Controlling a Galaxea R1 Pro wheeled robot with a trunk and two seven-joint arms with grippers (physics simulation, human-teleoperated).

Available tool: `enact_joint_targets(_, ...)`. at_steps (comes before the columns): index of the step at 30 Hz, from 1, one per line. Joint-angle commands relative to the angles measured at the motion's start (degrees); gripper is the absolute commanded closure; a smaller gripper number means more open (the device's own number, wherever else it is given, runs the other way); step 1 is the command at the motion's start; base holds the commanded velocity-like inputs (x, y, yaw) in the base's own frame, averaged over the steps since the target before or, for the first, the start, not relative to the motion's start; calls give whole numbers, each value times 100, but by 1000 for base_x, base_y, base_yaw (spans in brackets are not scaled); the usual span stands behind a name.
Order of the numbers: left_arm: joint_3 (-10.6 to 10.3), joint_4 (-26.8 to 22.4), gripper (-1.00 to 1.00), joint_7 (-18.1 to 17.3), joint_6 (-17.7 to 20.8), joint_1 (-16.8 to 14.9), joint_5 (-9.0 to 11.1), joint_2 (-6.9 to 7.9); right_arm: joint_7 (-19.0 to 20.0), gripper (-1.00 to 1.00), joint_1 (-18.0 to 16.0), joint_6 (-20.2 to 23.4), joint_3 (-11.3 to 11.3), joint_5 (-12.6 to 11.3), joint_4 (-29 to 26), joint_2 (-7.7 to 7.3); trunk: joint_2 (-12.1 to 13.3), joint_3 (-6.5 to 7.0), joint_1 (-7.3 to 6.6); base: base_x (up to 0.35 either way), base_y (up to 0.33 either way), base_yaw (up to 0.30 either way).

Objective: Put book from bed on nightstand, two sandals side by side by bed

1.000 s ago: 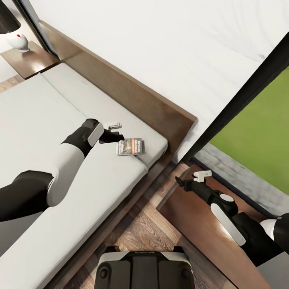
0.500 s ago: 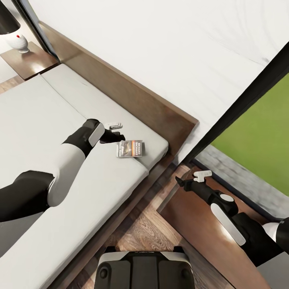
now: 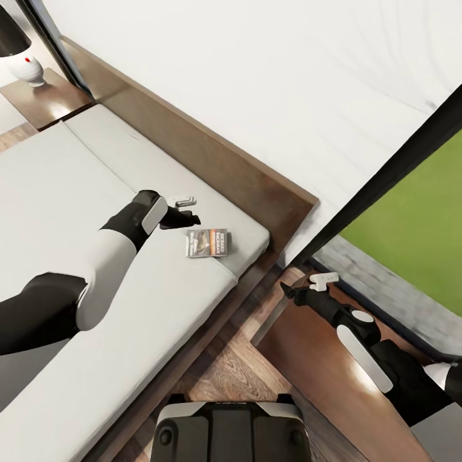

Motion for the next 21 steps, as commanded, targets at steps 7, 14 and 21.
enact_joint_targets(7,-43,-6,-100,44,18,-4,59,4,-23,-100,-6,18,10,-43,-6,-6,-9,-7,5,67,0,0)
enact_joint_targets(14,-44,-6,-100,47,18,-3,59,4,-30,-100,-6,18,10,-39,-1,-6,-9,-7,5,8,0,0)
enact_joint_targets(21,-41,-6,-100,48,18,-3,55,-3,-32,-100,-6,18,10,-41,1,-6,-9,-7,5,0,0,0)
